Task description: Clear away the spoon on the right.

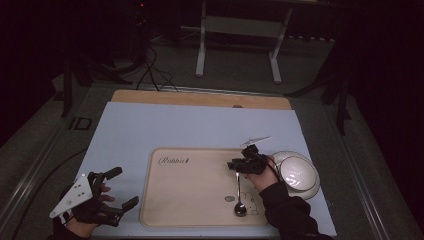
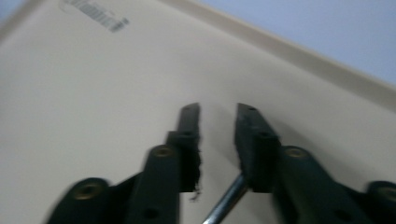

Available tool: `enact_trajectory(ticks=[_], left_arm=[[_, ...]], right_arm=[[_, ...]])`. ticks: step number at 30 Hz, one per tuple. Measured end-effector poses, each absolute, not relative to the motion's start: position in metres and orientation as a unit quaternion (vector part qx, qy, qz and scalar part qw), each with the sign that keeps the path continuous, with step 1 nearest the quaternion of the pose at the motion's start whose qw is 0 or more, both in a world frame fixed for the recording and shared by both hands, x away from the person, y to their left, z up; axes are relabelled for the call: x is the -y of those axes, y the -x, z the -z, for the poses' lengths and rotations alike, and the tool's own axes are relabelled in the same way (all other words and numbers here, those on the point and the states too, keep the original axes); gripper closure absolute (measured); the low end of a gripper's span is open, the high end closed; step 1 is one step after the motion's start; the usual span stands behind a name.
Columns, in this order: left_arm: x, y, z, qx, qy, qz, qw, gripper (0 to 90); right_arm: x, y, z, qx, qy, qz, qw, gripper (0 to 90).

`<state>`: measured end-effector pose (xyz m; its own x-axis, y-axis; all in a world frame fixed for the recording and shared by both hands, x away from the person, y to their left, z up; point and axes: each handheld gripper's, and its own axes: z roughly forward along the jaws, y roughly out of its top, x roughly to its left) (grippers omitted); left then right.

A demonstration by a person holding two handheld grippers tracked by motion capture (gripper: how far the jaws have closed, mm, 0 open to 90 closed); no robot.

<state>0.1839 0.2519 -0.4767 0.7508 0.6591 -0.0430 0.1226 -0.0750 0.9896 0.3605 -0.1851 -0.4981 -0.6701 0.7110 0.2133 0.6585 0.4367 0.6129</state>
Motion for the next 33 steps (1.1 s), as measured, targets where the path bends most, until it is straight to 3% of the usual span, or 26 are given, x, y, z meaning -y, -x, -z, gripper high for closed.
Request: enact_trajectory(ticks=[3,4,8,12,18,33], left_arm=[[-0.252,-0.184,0.477,-0.279,-0.700,-0.216,0.621,0.0],[-0.252,-0.184,0.477,-0.280,-0.700,-0.216,0.621,0.0],[-0.252,-0.184,0.477,-0.280,-0.700,-0.216,0.620,0.0],[-0.252,-0.184,0.477,-0.280,-0.700,-0.216,0.620,0.0],[-0.252,-0.184,0.477,-0.281,-0.699,-0.215,0.621,0.0],[-0.252,-0.184,0.477,-0.281,-0.699,-0.214,0.621,0.0]], right_arm=[[0.184,-0.357,0.493,-0.846,-0.399,-0.352,0.043,58.2],[0.184,-0.354,0.488,-0.844,-0.392,-0.363,0.042,50.4],[0.186,-0.348,0.480,-0.835,-0.390,-0.384,0.051,35.5],[0.191,-0.344,0.473,-0.824,-0.391,-0.407,0.057,24.8],[0.202,-0.336,0.462,-0.809,-0.391,-0.434,0.064,15.7],[0.244,-0.299,0.446,-0.789,-0.370,-0.476,0.116,16.8]])
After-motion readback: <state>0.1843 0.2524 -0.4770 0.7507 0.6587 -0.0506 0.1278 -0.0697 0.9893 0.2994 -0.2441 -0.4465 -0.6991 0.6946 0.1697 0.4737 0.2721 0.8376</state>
